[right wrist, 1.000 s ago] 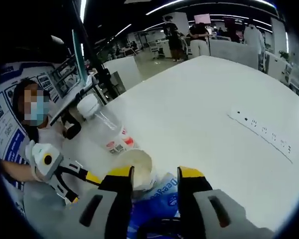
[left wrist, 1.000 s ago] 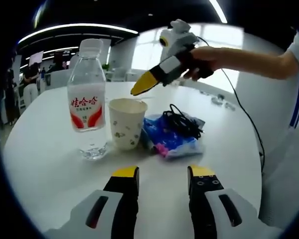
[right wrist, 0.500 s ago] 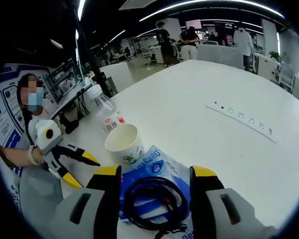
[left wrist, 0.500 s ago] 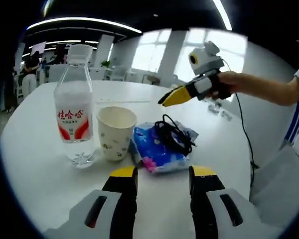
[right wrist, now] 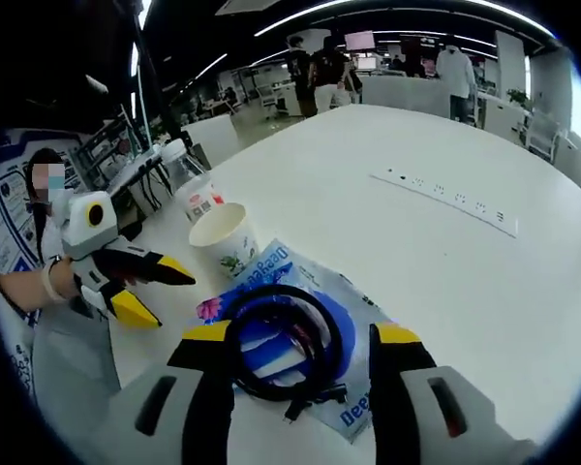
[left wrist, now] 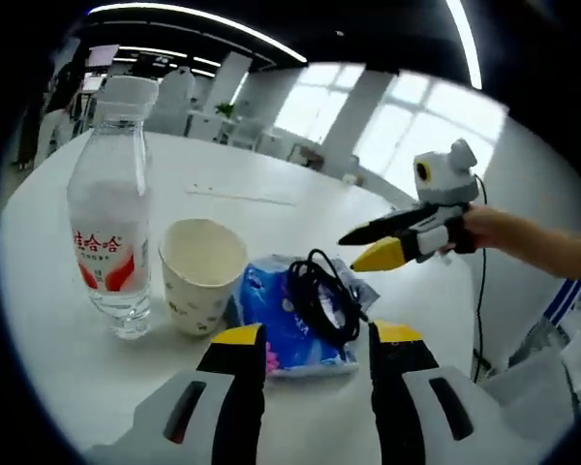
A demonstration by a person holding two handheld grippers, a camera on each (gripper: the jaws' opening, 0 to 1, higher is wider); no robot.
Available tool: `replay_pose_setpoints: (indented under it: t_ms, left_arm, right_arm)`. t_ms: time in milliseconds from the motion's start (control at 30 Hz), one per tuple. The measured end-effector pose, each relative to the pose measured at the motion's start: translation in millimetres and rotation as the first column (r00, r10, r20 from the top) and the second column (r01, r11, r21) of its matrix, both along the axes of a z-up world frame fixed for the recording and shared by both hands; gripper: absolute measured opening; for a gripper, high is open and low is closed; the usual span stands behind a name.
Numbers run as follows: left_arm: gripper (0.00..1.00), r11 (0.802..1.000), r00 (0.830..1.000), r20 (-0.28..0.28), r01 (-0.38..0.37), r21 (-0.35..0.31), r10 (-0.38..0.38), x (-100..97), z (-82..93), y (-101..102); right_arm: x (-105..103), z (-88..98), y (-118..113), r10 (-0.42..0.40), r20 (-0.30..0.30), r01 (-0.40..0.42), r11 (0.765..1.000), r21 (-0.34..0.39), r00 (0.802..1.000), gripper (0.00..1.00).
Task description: Arrange the tabletop items into an orderly group along one side of the table until the central work area is clear of visible clutter.
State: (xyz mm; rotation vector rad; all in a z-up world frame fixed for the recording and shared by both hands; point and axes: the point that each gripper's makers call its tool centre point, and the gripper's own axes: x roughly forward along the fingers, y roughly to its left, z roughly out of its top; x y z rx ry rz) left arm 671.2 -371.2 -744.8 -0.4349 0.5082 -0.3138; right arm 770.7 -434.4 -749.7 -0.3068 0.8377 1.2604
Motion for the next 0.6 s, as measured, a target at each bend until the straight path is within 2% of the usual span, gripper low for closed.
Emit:
replay_pose_setpoints:
  t_ms: [300,600]
  left_arm:
    - [0.35,1.000,0.998,-0.061,-0.003,-0.005,0.003,17.2,-14.6,-9]
    - [0.31,1.000,0.996,-0.091,-0.006,-0.016,0.004,23.5,-24.2,-14]
  right_arm:
    - [2,-14.6,-18,-0.020,-0.005,0.019,0.999,-0.027,1.000,0.50]
    - [-2,-19.6,-16,-0.026,-0.022,0.025,0.999,-0.025,0.999,0.45]
